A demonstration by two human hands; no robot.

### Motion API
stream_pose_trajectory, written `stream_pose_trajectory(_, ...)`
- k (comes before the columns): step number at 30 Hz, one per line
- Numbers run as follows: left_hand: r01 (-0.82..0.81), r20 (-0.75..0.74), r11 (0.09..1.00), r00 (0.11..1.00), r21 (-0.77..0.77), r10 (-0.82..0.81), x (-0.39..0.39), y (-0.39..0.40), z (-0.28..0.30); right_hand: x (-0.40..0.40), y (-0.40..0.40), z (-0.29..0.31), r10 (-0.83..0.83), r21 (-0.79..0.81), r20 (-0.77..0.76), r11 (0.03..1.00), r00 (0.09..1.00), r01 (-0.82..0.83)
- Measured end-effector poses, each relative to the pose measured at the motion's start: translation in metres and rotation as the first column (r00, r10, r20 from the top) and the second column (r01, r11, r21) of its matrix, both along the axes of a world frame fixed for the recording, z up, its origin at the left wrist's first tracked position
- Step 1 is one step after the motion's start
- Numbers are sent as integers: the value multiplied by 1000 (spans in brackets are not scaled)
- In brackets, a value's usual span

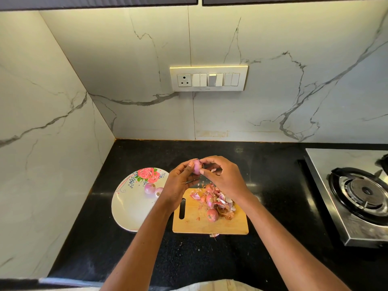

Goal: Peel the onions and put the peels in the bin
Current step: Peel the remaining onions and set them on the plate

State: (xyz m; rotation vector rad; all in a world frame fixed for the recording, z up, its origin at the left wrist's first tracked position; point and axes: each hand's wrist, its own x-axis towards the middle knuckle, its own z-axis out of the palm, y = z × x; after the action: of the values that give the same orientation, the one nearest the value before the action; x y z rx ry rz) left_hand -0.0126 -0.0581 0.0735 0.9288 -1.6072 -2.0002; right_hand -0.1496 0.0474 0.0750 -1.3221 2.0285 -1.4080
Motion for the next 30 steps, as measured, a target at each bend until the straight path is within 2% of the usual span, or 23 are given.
stream_pose_trajectory(5,-1,-3,999,1000,-40,1,0,-1,2,-3,2,-5,-54,-78,-171,996,984,41)
stream_pose_trajectory(11,-25,-22,998,999,-50,24,0,-1,1,3,1,-7,-78,-104,-254,993,964,53)
stream_pose_trajectory(16,-45,0,992,999,-117,46,-2,2,-5,9,2,-9,-161,-81,-180,986,970,149)
stream_pose_trajectory(24,-29,-27,992,999,-122,26,1,6,-5,12,-1,-4,-258,-3,104,966,961,259)
stream_pose_trajectory(30,-34,-71,999,997,-17,32,4,3,-2,4,0,-5,-170,46,98,985,980,167)
